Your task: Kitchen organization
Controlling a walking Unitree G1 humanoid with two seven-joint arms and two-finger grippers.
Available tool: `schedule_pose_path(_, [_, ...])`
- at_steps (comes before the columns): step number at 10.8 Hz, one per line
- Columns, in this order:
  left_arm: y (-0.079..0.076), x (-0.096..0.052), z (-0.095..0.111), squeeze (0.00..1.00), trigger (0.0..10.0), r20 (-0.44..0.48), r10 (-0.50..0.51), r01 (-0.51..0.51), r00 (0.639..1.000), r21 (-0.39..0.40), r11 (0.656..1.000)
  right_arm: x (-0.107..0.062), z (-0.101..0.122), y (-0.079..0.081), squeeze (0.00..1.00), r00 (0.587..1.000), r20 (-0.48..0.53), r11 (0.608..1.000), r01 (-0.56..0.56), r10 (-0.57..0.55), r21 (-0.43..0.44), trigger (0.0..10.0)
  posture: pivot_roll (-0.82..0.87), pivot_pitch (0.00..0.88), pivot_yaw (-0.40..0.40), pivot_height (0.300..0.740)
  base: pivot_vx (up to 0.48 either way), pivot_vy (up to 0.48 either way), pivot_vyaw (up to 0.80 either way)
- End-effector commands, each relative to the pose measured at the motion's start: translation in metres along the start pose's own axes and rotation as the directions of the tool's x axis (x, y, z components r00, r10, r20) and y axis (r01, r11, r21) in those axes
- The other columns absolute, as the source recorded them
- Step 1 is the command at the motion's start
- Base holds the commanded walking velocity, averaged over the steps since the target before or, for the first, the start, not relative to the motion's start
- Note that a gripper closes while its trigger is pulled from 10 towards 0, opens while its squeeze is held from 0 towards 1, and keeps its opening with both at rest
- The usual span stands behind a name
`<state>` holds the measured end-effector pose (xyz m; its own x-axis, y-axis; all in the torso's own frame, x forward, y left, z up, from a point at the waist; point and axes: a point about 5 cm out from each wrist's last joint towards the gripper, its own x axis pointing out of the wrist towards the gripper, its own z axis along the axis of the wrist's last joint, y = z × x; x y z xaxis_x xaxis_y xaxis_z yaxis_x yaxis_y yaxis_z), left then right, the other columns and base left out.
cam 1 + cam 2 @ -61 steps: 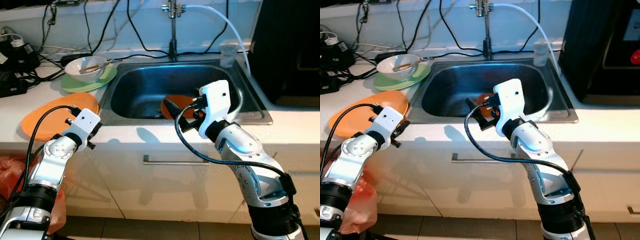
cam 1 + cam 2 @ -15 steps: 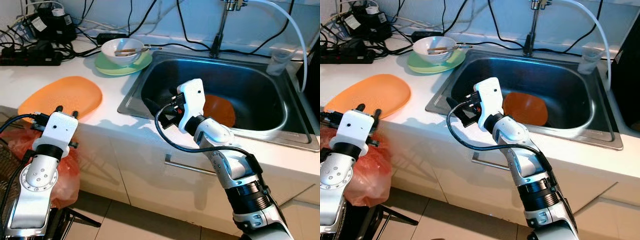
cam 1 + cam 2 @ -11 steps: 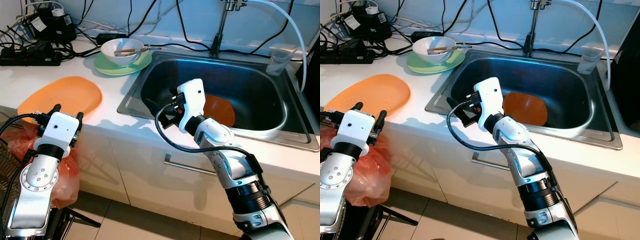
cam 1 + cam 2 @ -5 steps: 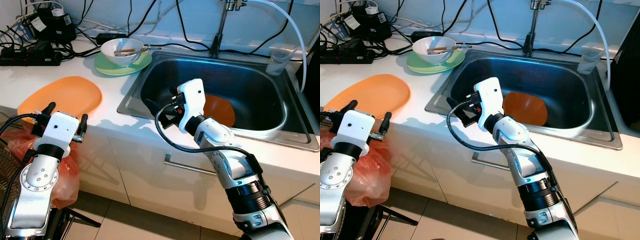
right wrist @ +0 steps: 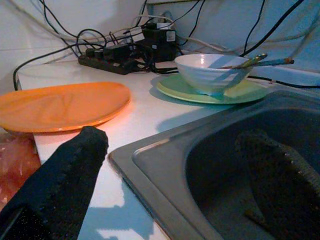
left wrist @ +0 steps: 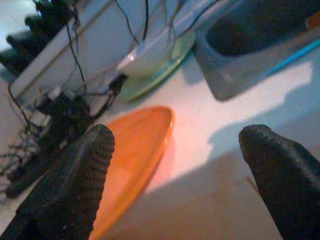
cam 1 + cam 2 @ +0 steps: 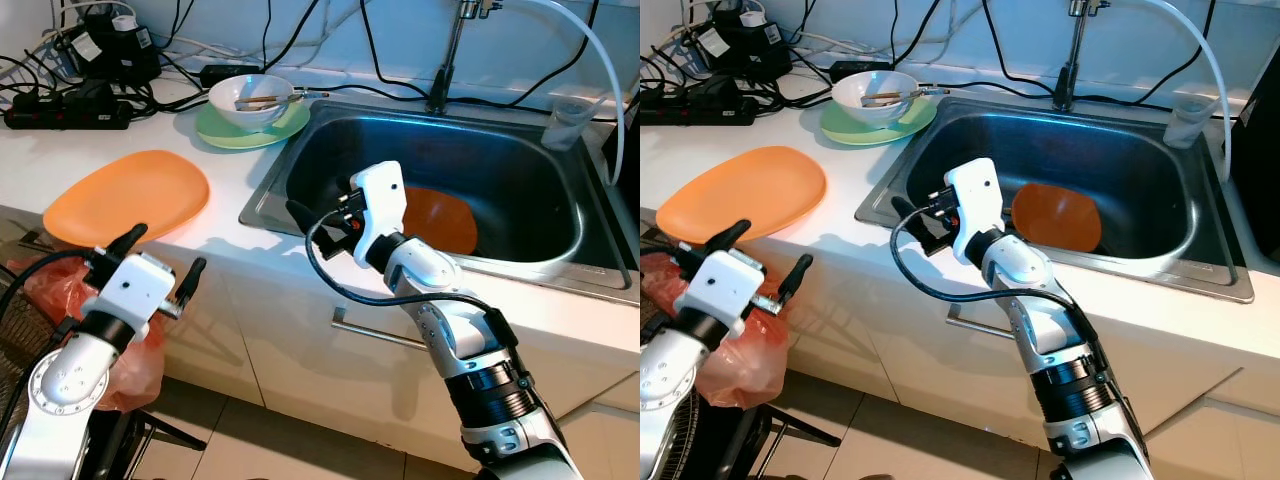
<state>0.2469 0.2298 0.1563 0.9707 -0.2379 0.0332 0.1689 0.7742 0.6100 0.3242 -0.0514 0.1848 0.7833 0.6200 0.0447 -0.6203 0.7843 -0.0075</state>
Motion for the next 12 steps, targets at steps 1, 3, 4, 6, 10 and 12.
schedule_pose_path(1, [0.001,0.002,0.008,1.0,10.0,0.031,-0.009,0.009,0.999,0.017,1.0,0.001,0.005,-0.001,0.44,1.0,0.022,1.0,0.003,-0.003,-0.014,10.0,0.23,0.0,0.054,0.74,0.0,0.0,0.0])
schedule_pose_path(3, [0.008,0.0,0.0,0.62,10.0,-0.001,-0.006,0.006,1.0,0.066,0.998,0.002,0.005,0.0,0.44,1.0,0.027,1.0,0.001,0.0,-0.014,10.0,0.24,0.0,0.055,0.74,0.0,0.0,0.0])
schedule_pose_path(4, [0.009,-0.001,-0.005,0.6,10.0,-0.021,-0.002,0.004,1.0,0.081,0.997,0.002,0.005,0.0,0.44,1.0,0.027,1.0,0.001,0.0,-0.014,10.0,0.23,0.0,0.055,0.74,0.0,0.0,0.0])
schedule_pose_path(6, [0.011,-0.005,-0.022,0.0,10.0,-0.097,0.012,0.001,0.995,0.133,0.991,0.001,0.003,-0.001,0.44,1.0,0.016,1.0,-0.003,0.003,-0.016,10.0,0.23,0.0,0.047,0.74,0.0,0.0,0.0])
schedule_pose_path(10, [0.018,-0.009,-0.04,0.0,10.0,-0.17,0.033,-0.002,0.985,0.178,0.984,-0.003,0.0,-0.002,0.44,1.0,0.004,1.0,-0.004,0.004,-0.016,10.0,0.22,0.0,0.044,0.74,0.0,0.0,0.0])
schedule_pose_path(12, [0.023,-0.01,-0.046,0.0,10.0,-0.191,0.047,-0.007,0.98,0.205,0.979,-0.005,-0.002,-0.002,0.44,1.0,-0.003,1.0,-0.002,0.002,-0.012,10.0,0.22,0.0,0.045,0.74,0.0,0.0,0.0])
